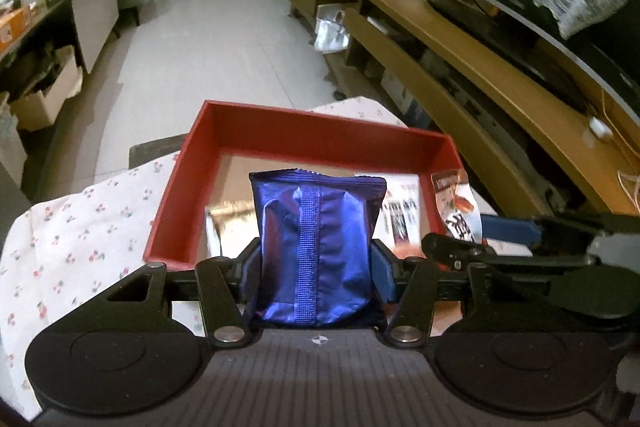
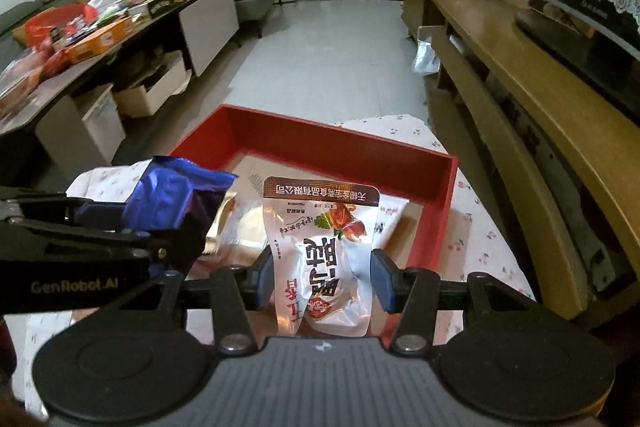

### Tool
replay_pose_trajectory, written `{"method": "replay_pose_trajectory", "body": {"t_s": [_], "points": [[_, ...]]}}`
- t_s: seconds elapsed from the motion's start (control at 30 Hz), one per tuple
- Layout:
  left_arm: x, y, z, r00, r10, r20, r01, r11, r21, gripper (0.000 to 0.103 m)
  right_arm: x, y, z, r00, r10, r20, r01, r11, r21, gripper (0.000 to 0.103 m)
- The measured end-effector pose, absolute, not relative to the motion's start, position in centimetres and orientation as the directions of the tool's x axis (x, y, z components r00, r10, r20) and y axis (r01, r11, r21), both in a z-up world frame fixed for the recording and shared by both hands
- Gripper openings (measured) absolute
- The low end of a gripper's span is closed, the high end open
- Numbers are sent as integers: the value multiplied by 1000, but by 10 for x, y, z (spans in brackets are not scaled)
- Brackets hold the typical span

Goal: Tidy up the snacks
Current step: 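Carry the blue packet and the white date bag over the red box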

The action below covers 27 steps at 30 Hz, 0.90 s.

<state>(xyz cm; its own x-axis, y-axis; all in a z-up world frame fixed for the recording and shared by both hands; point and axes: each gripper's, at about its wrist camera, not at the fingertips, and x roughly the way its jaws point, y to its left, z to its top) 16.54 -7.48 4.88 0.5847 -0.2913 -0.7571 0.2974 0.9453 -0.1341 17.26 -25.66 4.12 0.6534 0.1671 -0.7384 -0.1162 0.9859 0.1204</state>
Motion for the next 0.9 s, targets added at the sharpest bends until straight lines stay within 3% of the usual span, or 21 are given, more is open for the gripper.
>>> {"method": "replay_pose_trajectory", "body": {"t_s": [0.9], "points": [[226,-76,6,555,-218,-803,214,970,-116,62,241,-248,-5,607,104,-788,-80,994,69,68]]}}
